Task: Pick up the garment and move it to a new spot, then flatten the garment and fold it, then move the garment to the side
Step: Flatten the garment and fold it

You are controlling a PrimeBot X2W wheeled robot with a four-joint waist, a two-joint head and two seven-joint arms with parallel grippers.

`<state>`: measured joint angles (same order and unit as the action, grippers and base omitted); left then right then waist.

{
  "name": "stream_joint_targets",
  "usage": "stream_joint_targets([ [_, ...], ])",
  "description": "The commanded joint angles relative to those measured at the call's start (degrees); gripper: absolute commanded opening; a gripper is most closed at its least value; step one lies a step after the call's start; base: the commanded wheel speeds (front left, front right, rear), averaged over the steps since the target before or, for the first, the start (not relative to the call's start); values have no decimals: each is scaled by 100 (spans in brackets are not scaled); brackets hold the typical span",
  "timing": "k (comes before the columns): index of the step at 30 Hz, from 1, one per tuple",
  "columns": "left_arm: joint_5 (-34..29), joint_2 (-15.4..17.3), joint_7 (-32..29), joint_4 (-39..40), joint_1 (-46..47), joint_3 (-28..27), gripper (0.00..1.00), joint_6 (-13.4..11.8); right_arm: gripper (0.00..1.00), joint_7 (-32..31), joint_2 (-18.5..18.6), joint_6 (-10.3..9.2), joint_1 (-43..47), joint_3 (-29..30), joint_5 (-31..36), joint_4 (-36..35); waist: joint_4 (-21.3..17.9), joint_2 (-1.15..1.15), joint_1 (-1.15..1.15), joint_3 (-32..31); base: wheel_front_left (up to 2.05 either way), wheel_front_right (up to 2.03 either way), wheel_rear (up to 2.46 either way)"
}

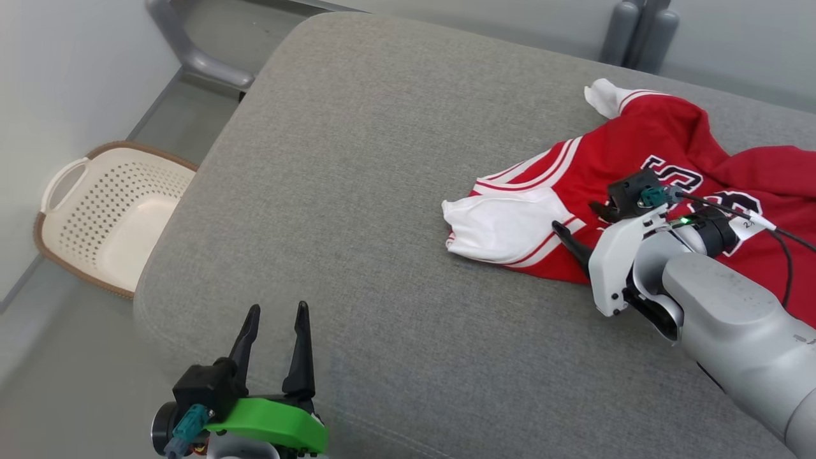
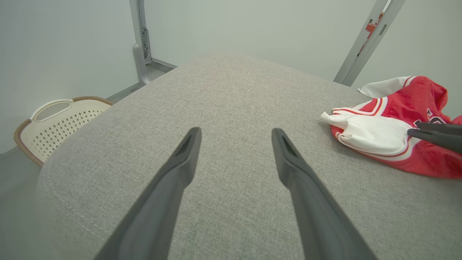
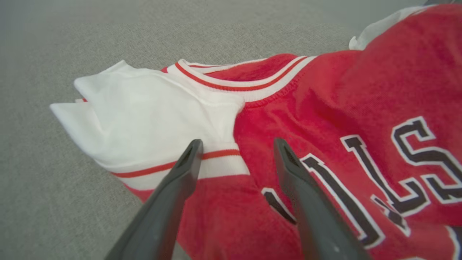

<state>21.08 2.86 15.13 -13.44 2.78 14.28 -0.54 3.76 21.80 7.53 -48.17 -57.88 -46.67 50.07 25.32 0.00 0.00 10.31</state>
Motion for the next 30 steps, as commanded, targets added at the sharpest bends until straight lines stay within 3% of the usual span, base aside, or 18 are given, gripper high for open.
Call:
stream_joint_targets([
  [1,34,9,0,-3,49,15,100,-29,100,-88,89,-7,-41,-102,-179,-41,244,0,0,88,0,0,0],
  [7,120,8,0,29,76,110,100,-58,100,-383,239,-7,-220,-456,-854,-187,399,0,0,164,0,0,0],
  [8,139,9,0,31,79,118,100,-68,84,-383,232,-7,-232,-503,-926,-206,412,0,0,170,0,0,0],
  [9,149,8,0,31,80,128,100,-79,46,-350,233,-7,-258,-576,-988,-258,426,0,0,175,0,0,0],
  [10,160,9,0,31,81,132,100,-87,31,-335,246,-6,-283,-633,-1048,-283,432,0,0,177,0,0,0],
  [11,169,9,0,32,78,134,100,-94,8,-303,270,-6,-319,-737,-1080,-340,436,0,0,177,0,0,0],
  [12,167,9,0,35,72,135,100,-103,0,-266,295,-6,-343,-819,-1108,-380,434,0,0,173,0,0,0],
  [20,100,10,0,73,-11,74,100,-149,0,594,402,-6,-480,-1369,-1010,-873,248,0,0,61,0,0,0],
  [30,-37,10,0,76,-72,-75,100,-92,0,1089,366,-6,320,-1555,1,-2062,-180,0,0,-77,0,0,0],
])
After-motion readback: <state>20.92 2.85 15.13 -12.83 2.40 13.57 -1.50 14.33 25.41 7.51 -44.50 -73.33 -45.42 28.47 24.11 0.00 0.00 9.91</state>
